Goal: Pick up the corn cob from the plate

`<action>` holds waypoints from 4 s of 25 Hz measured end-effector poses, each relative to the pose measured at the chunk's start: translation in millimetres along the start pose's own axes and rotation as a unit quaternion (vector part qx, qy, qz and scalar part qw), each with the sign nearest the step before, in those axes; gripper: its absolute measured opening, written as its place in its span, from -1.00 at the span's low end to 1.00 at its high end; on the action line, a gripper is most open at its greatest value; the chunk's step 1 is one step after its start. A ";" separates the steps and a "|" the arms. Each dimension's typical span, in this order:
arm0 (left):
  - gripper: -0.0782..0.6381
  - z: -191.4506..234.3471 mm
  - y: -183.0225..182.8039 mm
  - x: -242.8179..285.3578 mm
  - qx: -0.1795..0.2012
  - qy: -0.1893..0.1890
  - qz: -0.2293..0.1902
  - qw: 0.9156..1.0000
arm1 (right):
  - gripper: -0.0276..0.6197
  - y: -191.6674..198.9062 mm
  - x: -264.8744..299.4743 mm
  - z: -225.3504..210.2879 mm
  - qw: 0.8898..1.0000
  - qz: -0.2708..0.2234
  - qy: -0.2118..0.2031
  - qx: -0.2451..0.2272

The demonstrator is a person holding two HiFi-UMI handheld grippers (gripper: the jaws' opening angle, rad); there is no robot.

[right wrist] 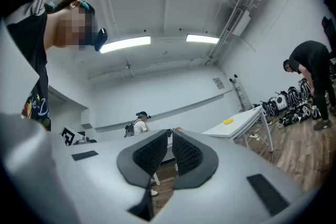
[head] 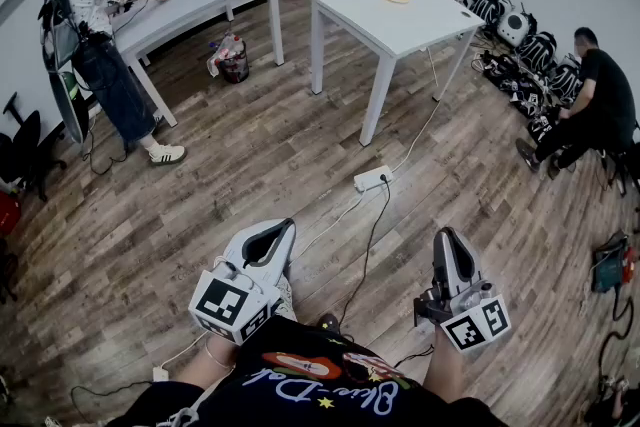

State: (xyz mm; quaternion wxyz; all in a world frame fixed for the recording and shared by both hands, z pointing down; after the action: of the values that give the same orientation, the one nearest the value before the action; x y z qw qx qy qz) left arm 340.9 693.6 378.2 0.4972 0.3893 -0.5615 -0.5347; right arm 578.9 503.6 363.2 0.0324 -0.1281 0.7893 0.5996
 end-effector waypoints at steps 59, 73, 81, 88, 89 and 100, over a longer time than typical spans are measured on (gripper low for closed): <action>-0.81 402.0 -141.8 966.4 0.039 0.282 -0.044 0.958 | -0.83 -18.6 684.5 -609.0 0.982 -0.083 0.163 -0.036; -0.82 449.6 -160.7 1143.2 0.000 0.358 0.035 0.933 | -0.43 -32.8 808.7 -798.6 0.977 0.086 0.168 -0.095; -0.81 449.1 -168.1 1166.1 -0.023 0.331 0.061 0.941 | -0.19 -6.0 814.5 -914.6 0.941 0.296 0.073 -0.148; -0.81 468.6 -159.6 1169.6 -0.040 0.270 0.086 0.958 | -0.15 25.6 834.0 -984.6 0.861 0.471 -0.035 -0.187; -0.81 473.2 -157.1 1169.8 -0.043 0.259 0.089 0.961 | -0.15 30.3 835.7 -991.2 0.842 0.499 -0.052 -0.197; -0.81 503.5 -151.7 1174.5 -0.070 0.176 0.102 0.977 | -0.14 83.9 857.7 -1027.3 0.654 0.674 -0.216 -0.268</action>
State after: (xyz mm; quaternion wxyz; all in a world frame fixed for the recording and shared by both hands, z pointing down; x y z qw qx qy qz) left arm -401.8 -356.0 428.6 0.6663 0.3825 -0.4633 -0.4417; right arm -163.8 -596.6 552.7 -0.2463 0.5689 0.4344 0.6534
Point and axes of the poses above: the fingertips, and each gripper's own axes: x forward along the fingers, z to its left, y out of its underside, the point moved 6 cm from there along -x, backward along the fingers, and after that the axes turned 9 degrees about -y, right-handed, at the moved point
